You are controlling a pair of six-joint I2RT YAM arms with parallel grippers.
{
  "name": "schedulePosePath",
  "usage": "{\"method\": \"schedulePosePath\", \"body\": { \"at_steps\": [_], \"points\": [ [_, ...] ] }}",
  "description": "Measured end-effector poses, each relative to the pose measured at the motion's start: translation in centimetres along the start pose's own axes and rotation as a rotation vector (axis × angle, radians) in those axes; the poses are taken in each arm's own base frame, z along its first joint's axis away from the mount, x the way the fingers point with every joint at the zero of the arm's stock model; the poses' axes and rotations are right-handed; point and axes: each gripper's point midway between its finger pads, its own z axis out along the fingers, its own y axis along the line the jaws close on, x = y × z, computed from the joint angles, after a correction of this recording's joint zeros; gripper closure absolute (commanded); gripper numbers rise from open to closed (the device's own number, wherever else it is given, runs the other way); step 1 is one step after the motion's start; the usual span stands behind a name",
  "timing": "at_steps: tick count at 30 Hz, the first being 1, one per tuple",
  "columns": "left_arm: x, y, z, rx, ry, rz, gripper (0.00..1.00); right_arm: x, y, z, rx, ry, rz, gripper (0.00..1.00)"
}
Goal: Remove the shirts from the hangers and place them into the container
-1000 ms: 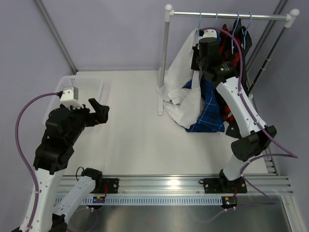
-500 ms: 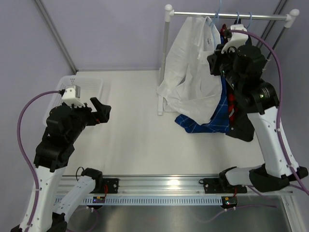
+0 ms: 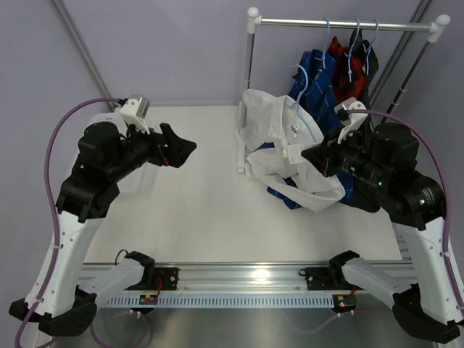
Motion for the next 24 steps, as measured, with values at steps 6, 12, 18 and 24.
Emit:
{"method": "schedulePosePath", "body": {
  "at_steps": [6, 12, 18, 24],
  "points": [
    [-3.2, -5.1, 1.8, 0.143, -0.023, 0.035, 0.01, -0.8, 3.3, -1.4, -0.157, 0.008, 0.030, 1.00],
    [-5.5, -5.4, 1.9, 0.122, -0.088, 0.037, 0.01, -6.9, 6.0, -4.7, -0.243, -0.156, -0.023, 1.00],
    [-7.5, -5.0, 0.5, 0.076, -0.168, 0.049, 0.01, -12.2, 9.3, -7.6, -0.394, -0.332, -0.131, 1.00],
    [-9.3, -4.5, -3.0, 0.019, -0.277, 0.057, 0.01, -15.3, 11.0, -6.9, -0.509, -0.406, -0.172, 1.00]
  ]
}}
